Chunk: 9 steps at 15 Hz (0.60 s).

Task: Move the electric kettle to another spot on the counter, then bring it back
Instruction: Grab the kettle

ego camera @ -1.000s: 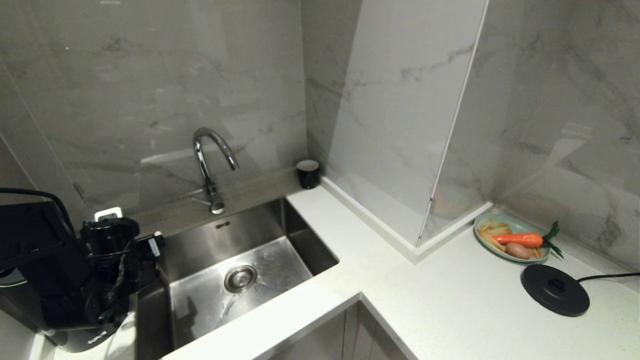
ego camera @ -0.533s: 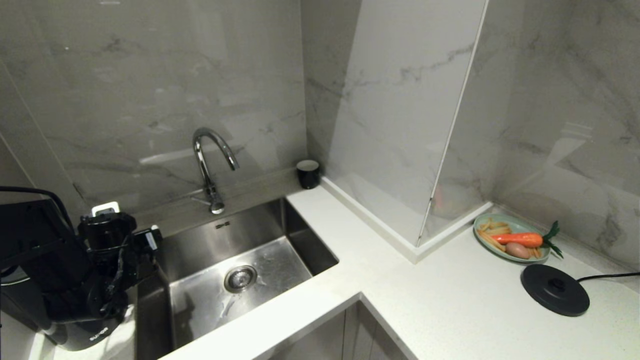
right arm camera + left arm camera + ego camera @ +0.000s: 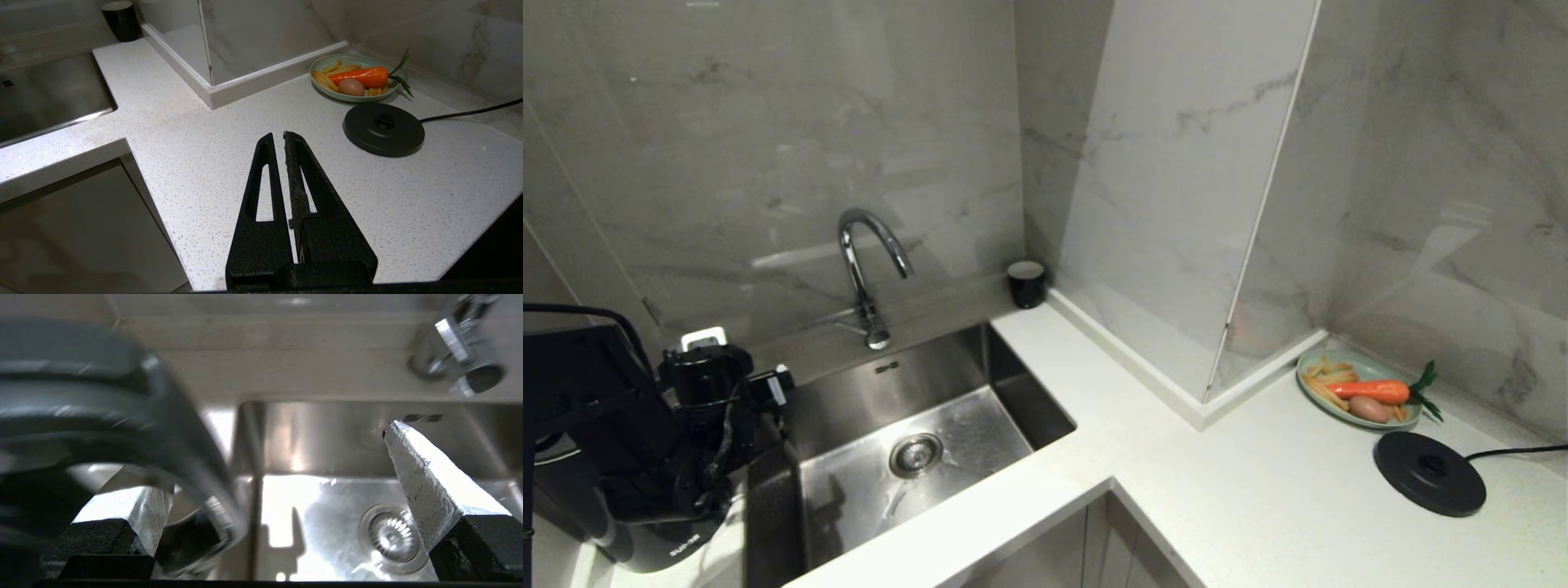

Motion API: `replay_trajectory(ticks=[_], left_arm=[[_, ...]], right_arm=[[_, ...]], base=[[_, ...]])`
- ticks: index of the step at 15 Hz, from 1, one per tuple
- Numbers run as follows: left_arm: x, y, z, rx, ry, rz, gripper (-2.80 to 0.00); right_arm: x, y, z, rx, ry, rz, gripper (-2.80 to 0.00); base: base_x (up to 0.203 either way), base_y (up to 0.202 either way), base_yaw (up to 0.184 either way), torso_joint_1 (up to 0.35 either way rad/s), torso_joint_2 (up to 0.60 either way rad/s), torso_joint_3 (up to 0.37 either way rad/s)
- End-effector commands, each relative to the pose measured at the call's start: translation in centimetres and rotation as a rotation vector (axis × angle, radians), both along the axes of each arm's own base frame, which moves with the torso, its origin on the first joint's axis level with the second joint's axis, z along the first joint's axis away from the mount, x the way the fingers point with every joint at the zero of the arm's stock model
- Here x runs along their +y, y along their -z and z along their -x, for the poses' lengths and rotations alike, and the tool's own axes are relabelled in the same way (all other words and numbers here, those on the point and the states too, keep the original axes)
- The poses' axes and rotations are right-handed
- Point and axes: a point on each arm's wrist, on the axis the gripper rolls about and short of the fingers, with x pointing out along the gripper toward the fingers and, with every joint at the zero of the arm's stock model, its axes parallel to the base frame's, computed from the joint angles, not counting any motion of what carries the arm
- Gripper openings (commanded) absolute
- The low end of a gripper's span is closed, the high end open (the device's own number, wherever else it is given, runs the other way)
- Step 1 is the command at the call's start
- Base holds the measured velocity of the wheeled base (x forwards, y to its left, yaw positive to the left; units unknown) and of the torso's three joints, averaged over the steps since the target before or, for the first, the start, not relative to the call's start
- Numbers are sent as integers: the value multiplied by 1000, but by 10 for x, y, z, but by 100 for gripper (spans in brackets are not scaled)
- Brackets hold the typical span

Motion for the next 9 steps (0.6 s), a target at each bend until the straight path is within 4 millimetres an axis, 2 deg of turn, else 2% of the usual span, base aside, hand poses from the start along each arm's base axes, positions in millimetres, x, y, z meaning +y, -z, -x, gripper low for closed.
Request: replay_trajectory(ticks=[1, 5, 9], left_arm=[[-1, 0, -6, -29, 3, -13, 0], [4, 6, -10, -25, -4, -34, 0], [14, -1, -12, -52, -29, -41, 0]], right_arm=[[0, 0, 0, 0, -1, 1, -280], [0, 0, 0, 0, -1, 1, -280], [0, 0, 0, 0, -1, 0, -280]], base=[[0, 0, 0, 0, 0, 0], [0, 0, 0, 0, 0, 0], [0, 0, 0, 0, 0, 0]])
